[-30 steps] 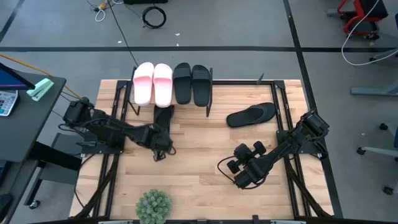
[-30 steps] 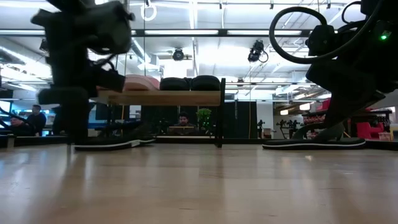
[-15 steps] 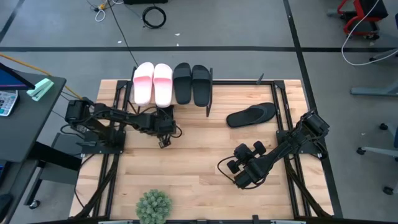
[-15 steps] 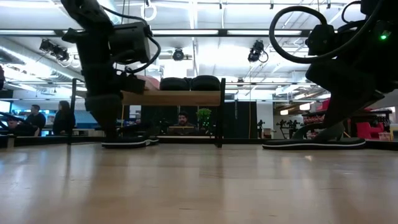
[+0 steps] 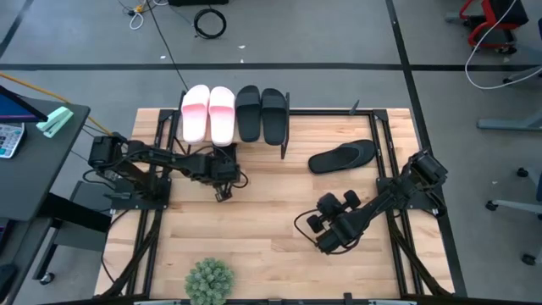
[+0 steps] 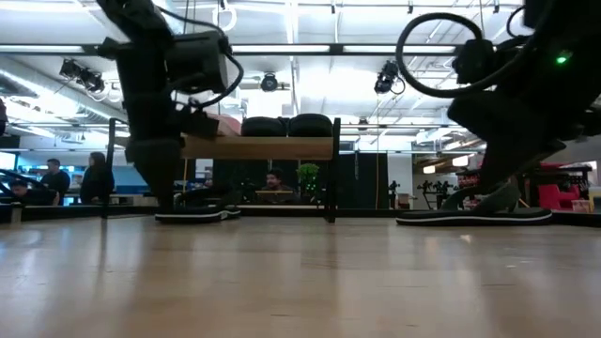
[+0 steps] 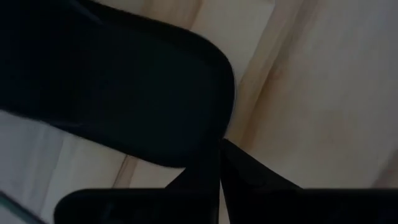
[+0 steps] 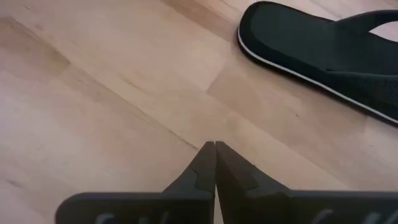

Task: Pick and place slides into the shelf
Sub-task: Put the left black slipper under the shelf, then put the black slipper under the shelf

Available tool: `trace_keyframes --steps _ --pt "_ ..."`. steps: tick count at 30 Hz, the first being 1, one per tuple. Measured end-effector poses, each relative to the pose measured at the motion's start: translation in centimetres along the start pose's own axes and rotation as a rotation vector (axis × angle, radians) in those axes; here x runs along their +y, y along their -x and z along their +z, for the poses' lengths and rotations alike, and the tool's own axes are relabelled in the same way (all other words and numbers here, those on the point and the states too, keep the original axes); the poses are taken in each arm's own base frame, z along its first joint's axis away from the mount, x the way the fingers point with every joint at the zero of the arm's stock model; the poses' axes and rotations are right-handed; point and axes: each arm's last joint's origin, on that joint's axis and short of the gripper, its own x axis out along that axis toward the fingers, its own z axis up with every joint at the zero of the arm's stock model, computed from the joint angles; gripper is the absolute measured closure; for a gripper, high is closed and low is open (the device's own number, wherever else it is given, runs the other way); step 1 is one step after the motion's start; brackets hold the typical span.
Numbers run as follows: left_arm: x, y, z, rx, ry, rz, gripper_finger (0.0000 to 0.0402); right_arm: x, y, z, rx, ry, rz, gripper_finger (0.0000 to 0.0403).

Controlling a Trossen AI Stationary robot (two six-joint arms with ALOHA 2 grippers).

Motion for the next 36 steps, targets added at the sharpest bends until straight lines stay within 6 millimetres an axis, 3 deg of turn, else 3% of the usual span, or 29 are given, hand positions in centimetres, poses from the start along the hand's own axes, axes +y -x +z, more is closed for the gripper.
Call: trace_keyframes --steps 8,12,16,22,28,33,36 --pt "-1.9 5.1 2.4 -0.058 -0.108 0.046 0.0396 0.4 0.7 0.2 -0.052 0.225 0.024 0.0393" --pt "-3.1 8.1 3.7 -0.138 -0.164 0.026 0.0390 0.7 1.9 0.9 -0.073 0.207 0.013 0.0399" --pt "-3.8 10.2 4.8 -0.218 -0.205 -0.006 0.0373 -0.5 2.4 1.8 -0.057 0.179 -0.108 0.0399" --pt "-4.2 10.7 5.7 -0.315 -0.230 -0.033 0.0370 -2.4 1.1 3.5 0.152 0.191 -0.324 0.0378" --pt "-4.2 10.6 5.7 -0.312 -0.211 -0.035 0.0385 -2.3 -1.3 5.4 0.331 0.421 -0.287 0.0332" --pt "-4.2 10.6 5.7 -0.312 -0.200 -0.037 0.0393 -3.1 -3.5 7.7 0.356 0.431 -0.332 0.0283" --pt "-4.2 10.6 5.7 -0.312 -0.200 -0.037 0.0391 -3.9 -5.1 9.2 0.410 0.523 -0.347 0.0253"
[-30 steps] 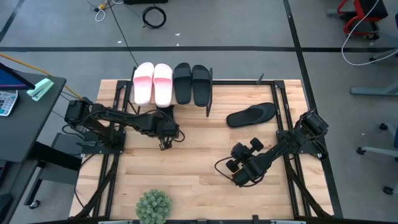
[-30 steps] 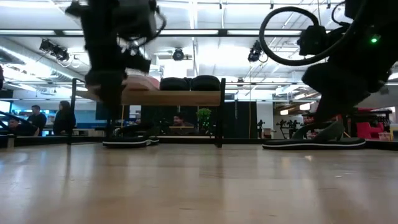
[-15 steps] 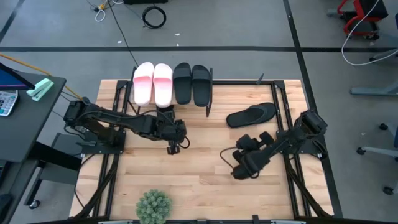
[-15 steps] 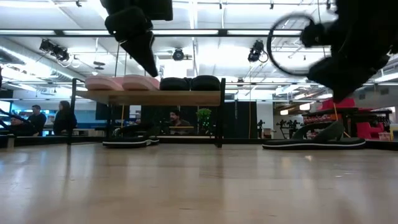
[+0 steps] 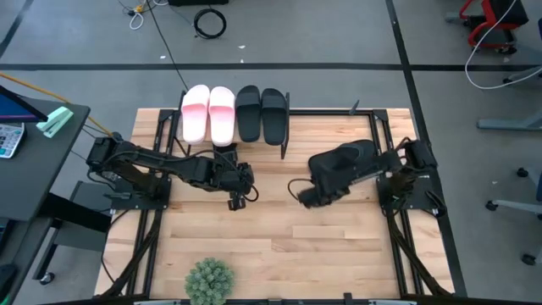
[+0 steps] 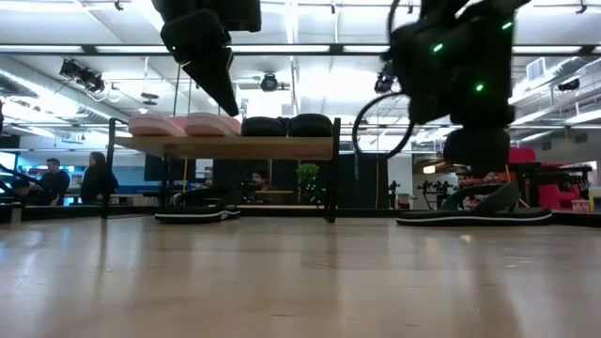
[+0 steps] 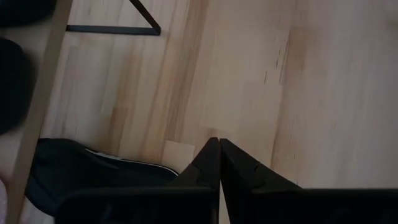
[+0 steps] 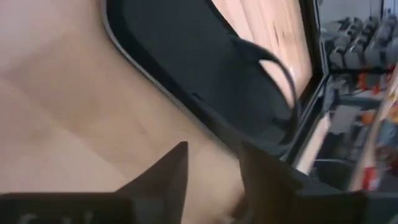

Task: Pick and place slides into the shelf
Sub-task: Put the black slipper under the shelf

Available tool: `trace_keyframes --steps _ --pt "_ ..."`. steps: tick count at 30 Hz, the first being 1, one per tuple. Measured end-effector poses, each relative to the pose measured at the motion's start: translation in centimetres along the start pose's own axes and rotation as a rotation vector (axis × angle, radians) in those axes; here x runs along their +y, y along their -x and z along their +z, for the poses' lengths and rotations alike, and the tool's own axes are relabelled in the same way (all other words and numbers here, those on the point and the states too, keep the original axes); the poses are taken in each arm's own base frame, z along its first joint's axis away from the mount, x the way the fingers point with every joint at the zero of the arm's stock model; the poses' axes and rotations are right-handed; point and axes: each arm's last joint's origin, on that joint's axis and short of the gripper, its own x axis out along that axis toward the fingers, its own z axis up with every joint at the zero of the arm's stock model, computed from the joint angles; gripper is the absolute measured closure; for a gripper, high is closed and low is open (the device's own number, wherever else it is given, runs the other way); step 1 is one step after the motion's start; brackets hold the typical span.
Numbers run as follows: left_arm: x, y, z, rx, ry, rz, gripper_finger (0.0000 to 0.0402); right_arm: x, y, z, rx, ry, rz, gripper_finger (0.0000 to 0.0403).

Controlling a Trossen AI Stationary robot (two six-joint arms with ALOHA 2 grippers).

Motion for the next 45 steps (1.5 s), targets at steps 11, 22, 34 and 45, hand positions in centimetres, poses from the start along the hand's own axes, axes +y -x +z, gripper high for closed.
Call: trace_keyframes --steps 11,22,34,45 --pt "0.0 0.0 -0.1 0.012 -0.012 0.002 0.0384 -3.0 -4.1 4.2 0.137 0.108 0.124 0.0195" --pt "0.1 0.0 -0.4 0.037 -0.019 0.007 0.0386 -3.9 -6.1 3.7 0.266 0.143 0.183 0.0199" --pt "0.0 -0.2 -0.7 0.053 -0.019 0.009 0.0388 -3.9 -8.0 2.2 0.269 0.213 0.067 0.0200" --pt "0.0 -0.2 -0.7 0.053 -0.019 0.010 0.0379 -3.1 -7.8 2.2 0.296 0.147 0.177 0.0359"
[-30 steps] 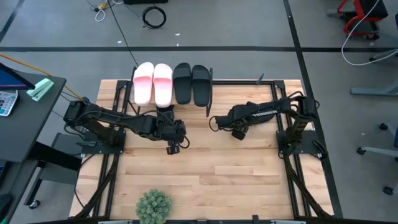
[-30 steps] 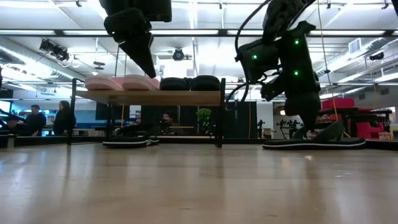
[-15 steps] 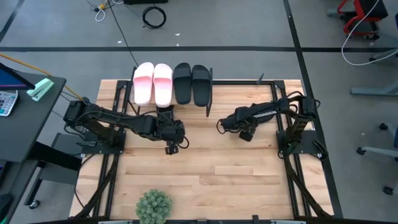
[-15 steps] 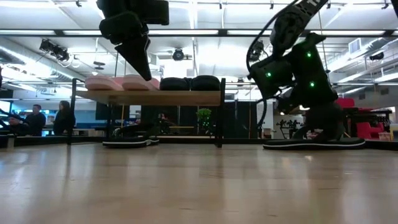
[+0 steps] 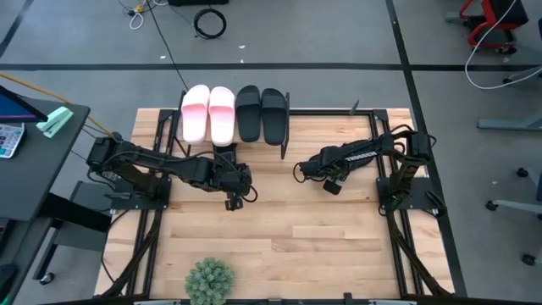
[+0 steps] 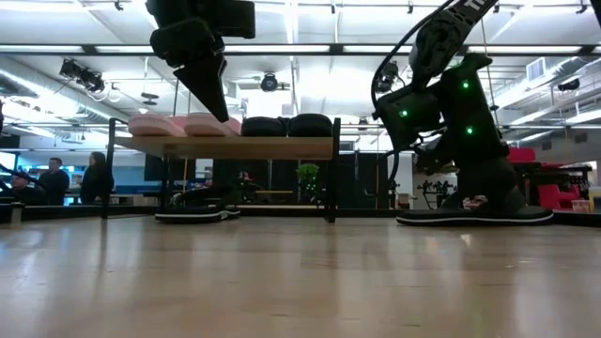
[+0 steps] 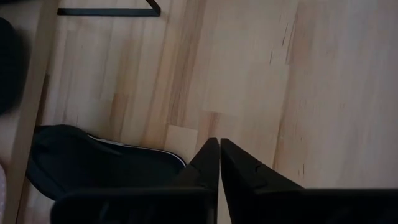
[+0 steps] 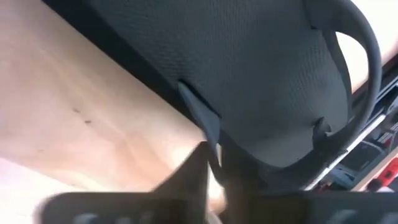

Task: Pick and place slides into the shelf
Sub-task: Put the black slipper under the shelf

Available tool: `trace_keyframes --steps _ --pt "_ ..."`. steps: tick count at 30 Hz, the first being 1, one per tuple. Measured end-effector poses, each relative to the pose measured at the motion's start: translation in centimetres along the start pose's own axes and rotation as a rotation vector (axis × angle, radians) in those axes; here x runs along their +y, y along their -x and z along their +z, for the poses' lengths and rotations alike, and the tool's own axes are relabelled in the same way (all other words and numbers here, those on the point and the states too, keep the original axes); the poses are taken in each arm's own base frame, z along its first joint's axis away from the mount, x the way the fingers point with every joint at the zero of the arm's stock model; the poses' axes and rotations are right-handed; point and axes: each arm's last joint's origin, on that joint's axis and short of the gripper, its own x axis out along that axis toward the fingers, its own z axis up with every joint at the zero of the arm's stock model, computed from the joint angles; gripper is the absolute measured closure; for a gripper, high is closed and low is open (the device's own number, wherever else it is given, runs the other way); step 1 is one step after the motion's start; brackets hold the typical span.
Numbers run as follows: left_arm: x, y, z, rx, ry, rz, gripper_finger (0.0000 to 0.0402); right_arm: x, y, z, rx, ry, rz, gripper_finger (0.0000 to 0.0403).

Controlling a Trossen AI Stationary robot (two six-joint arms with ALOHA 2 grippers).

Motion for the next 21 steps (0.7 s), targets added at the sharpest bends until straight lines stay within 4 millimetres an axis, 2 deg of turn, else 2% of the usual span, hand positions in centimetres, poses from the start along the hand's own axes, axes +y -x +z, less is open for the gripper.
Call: trace_keyframes --steps 2,5,10,17,21 --pt "0.0 0.0 0.0 0.000 0.000 0.000 0.0376 0.3 0.2 -0.2 -0.007 -0.018 -0.001 0.0388" --pt "0.0 0.0 0.0 0.001 -0.001 0.000 0.0377 1.3 0.6 -0.7 -0.039 -0.016 -0.022 0.0386" --pt "0.0 0.0 -0.2 0.018 -0.009 0.004 0.0392 3.8 2.4 -2.5 -0.127 0.114 -0.086 0.0396" --pt "0.0 0.0 -0.2 0.021 -0.011 0.004 0.0387 8.4 6.6 -6.1 -0.319 0.318 -0.090 0.0397" --pt "0.0 0.0 -0.2 0.020 -0.011 0.004 0.0373 11.1 9.7 -8.4 -0.504 0.424 -0.044 0.0399"
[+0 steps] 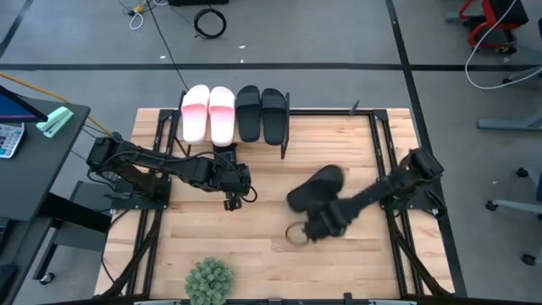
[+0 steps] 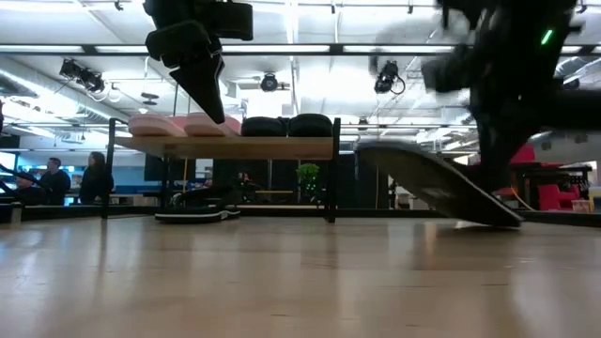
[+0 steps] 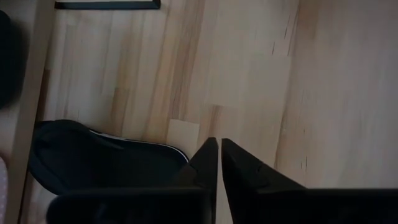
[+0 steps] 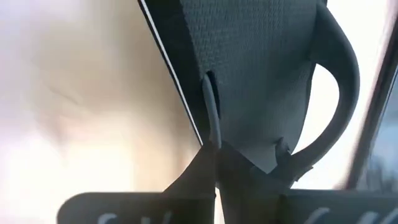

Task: Pick and place slides into the shelf
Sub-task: Put the black slipper under the shelf

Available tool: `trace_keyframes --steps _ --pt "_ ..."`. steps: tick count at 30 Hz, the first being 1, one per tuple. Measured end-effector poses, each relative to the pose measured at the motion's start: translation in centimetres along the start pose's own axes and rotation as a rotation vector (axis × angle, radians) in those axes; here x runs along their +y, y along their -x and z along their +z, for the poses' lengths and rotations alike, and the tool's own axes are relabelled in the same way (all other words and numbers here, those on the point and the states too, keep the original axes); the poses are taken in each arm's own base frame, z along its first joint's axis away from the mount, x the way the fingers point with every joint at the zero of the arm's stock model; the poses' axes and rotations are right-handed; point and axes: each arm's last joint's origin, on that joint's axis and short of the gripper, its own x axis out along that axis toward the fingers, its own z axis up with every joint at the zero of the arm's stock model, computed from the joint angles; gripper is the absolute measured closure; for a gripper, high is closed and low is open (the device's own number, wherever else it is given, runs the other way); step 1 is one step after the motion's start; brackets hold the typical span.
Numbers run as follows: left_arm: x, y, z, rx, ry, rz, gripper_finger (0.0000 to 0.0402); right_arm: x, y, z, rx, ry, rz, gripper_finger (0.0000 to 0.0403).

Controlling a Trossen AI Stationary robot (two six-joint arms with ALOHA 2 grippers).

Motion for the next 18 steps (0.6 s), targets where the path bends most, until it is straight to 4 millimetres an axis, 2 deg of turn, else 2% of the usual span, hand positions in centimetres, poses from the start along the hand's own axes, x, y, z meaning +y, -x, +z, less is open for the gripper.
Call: trace_keyframes --steps 4,7,12,18 --pt "0.0 0.0 0.0 0.001 -0.001 0.000 0.0372 3.0 3.3 0.4 -0.247 0.097 0.012 0.0398" --pt "0.0 0.0 0.0 0.001 0.000 0.000 0.0381 4.8 4.9 -0.2 -0.353 0.211 0.000 0.0399" --pt "0.0 0.0 0.0 0.002 -0.001 0.000 0.0393 6.7 5.2 -2.2 -0.355 0.269 0.030 0.0391" --pt "0.0 0.0 0.0 0.002 -0.001 0.000 0.0389 7.4 5.0 -3.0 -0.235 0.081 0.202 0.0366"
